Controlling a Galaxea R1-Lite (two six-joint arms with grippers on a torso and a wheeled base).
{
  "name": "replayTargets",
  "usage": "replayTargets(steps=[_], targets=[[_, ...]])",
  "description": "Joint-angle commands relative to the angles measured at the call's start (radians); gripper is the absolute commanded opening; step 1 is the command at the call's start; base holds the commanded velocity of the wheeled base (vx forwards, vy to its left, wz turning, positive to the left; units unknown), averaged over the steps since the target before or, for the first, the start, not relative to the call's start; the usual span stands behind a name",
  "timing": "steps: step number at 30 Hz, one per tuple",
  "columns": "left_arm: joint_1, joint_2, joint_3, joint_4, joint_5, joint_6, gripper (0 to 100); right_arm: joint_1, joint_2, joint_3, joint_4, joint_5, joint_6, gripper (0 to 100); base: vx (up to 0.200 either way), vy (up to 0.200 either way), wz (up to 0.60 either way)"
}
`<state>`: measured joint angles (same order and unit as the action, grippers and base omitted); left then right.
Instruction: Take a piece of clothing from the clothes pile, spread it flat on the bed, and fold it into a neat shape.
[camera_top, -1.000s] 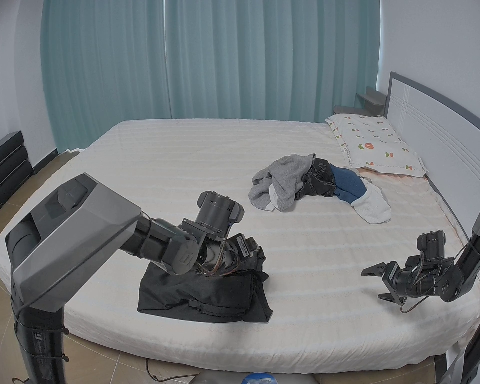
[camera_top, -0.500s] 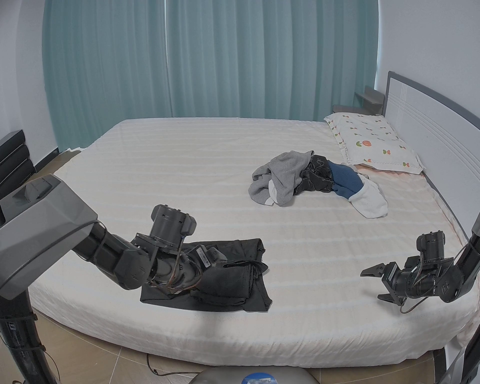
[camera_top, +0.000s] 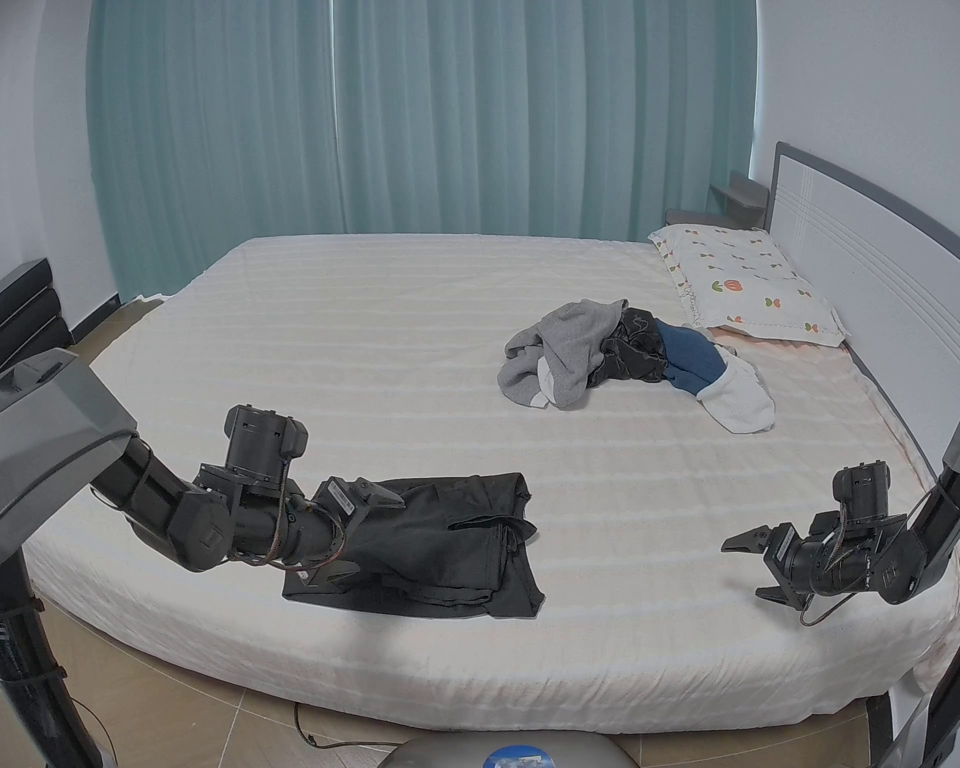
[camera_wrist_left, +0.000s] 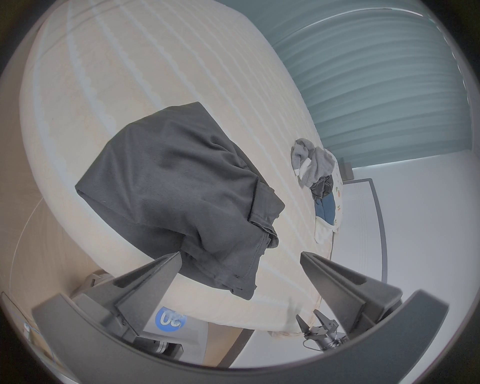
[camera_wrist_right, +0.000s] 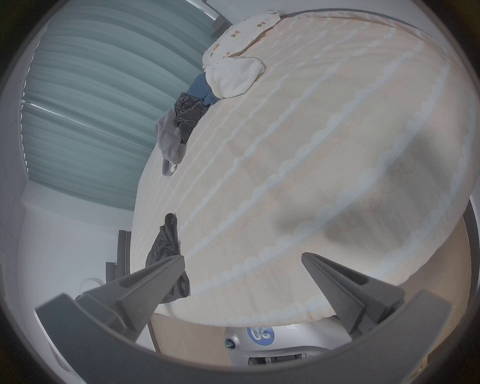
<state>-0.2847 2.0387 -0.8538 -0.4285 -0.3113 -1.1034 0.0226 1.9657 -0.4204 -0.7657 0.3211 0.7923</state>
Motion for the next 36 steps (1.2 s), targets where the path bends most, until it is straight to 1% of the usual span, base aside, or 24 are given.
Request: replayTargets(steps=[1, 5, 12, 16, 22, 23, 27, 31, 36], targets=[[0.03, -0.012, 0.018, -0.001, -0.012, -0.001, 100, 0.005, 0.004, 0.003, 0.0, 0.001, -0.001, 100, 0.0, 0.2, 0.0], [0.03, -0.008, 0.021, -0.001, -0.014, 0.002, 100, 0.004, 0.007, -0.001, -0.001, -0.002, -0.001, 100, 0.0, 0.2, 0.0], [0.056, -0.002, 0.021, -0.003, -0.015, 0.004, 100, 0.011, -0.022, -0.015, -0.003, -0.002, -0.001, 100, 0.0, 0.2, 0.0], [0.075, 0.0, 0.021, -0.001, -0.042, 0.004, 100, 0.05, -0.034, -0.032, 0.0, -0.007, 0.001, 100, 0.0, 0.2, 0.0], [0.078, 0.0, 0.022, -0.001, -0.052, 0.004, 100, 0.152, -0.024, -0.089, 0.011, -0.068, 0.002, 100, 0.0, 0.2, 0.0], [0.078, 0.003, 0.022, -0.001, -0.052, 0.004, 100, 0.185, -0.018, -0.109, 0.016, -0.085, 0.002, 100, 0.0, 0.2, 0.0], [0.078, 0.009, 0.022, -0.001, -0.052, 0.002, 100, 0.26, 0.01, -0.156, 0.017, -0.122, 0.001, 100, 0.0, 0.2, 0.0], [0.075, 0.017, 0.022, -0.001, -0.051, 0.004, 100, 0.316, 0.061, -0.218, 0.028, -0.162, 0.001, 100, 0.0, 0.2, 0.0], [0.068, 0.021, 0.024, -0.001, -0.04, 0.002, 100, 0.359, 0.142, -0.304, 0.048, -0.204, 0.001, 100, 0.0, 0.0, 0.0]])
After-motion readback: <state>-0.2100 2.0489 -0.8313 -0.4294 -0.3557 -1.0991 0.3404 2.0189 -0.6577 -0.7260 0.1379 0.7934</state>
